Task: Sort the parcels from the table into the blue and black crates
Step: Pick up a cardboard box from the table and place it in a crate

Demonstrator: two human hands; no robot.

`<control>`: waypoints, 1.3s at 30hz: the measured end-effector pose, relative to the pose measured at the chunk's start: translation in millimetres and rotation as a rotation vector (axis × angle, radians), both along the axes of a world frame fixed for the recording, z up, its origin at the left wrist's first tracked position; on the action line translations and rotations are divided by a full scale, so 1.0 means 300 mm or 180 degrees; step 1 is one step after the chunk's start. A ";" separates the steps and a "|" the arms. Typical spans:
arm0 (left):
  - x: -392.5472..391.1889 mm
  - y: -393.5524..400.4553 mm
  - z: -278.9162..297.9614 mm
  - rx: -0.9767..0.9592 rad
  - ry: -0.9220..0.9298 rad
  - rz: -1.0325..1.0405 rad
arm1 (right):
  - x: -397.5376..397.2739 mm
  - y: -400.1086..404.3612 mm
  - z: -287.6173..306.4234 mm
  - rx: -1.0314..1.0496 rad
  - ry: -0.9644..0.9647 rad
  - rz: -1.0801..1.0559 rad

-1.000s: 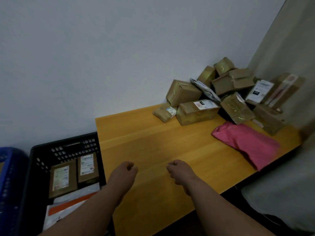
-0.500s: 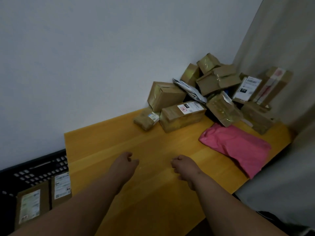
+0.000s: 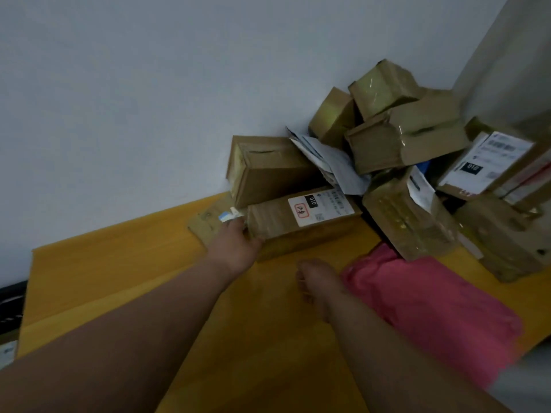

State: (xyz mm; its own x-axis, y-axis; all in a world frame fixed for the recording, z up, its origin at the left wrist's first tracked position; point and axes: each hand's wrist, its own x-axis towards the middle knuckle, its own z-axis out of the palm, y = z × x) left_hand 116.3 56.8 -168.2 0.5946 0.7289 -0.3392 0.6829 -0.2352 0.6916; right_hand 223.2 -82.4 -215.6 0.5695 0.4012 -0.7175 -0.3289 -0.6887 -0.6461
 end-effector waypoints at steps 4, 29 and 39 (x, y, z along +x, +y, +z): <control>0.141 0.048 -0.035 0.0008 0.0053 0.0087 | 0.117 0.052 -0.017 0.0095 0.0311 -0.0271; -0.337 -0.346 -0.060 -0.1459 -0.0314 0.0529 | -0.348 -0.231 0.041 0.0826 0.0733 -0.1293; -0.788 -0.426 0.056 -0.1870 -0.0893 0.0924 | -0.767 -0.333 0.113 0.1323 0.1147 -0.0694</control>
State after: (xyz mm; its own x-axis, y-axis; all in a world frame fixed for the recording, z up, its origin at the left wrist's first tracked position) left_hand -120.2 -71.0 -151.4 0.5267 0.6145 -0.5873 0.4392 0.3949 0.8070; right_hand -6.9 -182.4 -181.7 0.4198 0.5910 -0.6888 -0.6834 -0.2937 -0.6684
